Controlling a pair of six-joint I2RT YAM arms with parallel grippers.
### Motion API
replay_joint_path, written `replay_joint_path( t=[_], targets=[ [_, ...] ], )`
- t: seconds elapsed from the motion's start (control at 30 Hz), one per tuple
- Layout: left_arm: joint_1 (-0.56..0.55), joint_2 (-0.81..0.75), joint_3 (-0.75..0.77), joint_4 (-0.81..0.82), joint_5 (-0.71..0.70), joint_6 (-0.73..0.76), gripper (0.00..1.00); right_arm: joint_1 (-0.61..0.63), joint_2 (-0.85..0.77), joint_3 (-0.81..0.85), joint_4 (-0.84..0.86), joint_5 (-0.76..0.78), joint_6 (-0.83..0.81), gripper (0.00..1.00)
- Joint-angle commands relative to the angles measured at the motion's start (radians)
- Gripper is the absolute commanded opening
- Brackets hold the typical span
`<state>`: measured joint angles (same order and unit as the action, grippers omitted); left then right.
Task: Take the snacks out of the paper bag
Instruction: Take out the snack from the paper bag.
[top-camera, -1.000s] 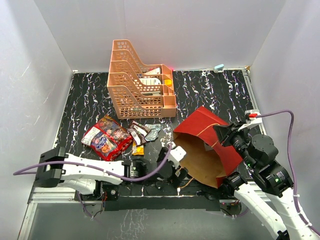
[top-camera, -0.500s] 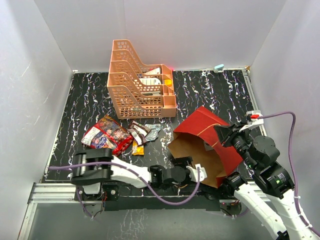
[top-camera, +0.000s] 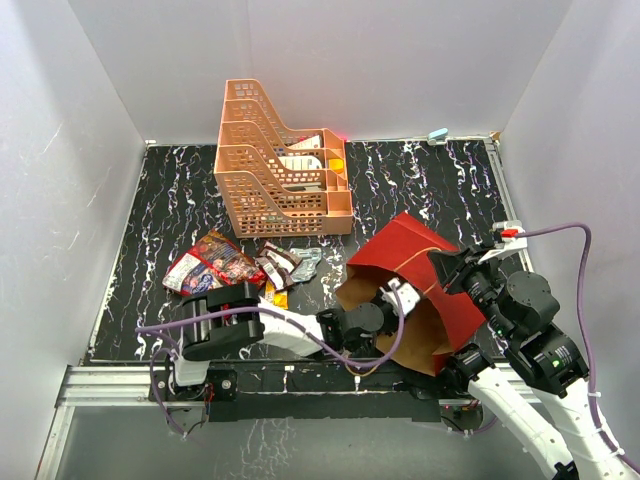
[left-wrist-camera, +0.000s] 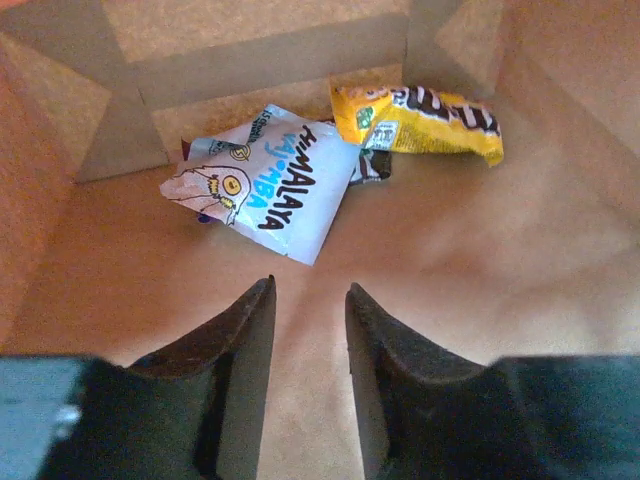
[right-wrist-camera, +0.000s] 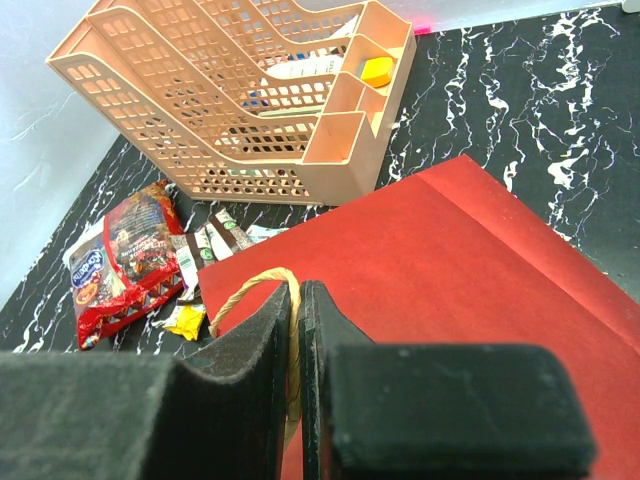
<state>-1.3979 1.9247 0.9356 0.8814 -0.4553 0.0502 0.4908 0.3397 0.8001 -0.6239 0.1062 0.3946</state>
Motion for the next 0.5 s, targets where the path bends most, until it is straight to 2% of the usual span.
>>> replay_joint_path(
  t=[0.0, 0.13, 0.2, 0.47],
  targets=[
    [0.047, -0.002, -0.006, 0.080, 0.071, -0.387, 0.30, 0.003, -0.002, -0.001, 0.053, 0.012, -0.002, 0.09],
    [0.046, 0.037, -0.058, 0.213, 0.073, -0.557, 0.26, 0.004, -0.003, -0.001, 0.052, 0.013, -0.001, 0.09],
    [0.045, 0.065, -0.060, 0.259, 0.080, -0.581, 0.24, 0.003, -0.006, -0.001, 0.052, 0.012, -0.002, 0.08],
    [0.051, 0.156, 0.005, 0.222, 0.029, -0.670, 0.22, 0.003, -0.003, -0.001, 0.051, 0.009, -0.002, 0.08]
  ],
)
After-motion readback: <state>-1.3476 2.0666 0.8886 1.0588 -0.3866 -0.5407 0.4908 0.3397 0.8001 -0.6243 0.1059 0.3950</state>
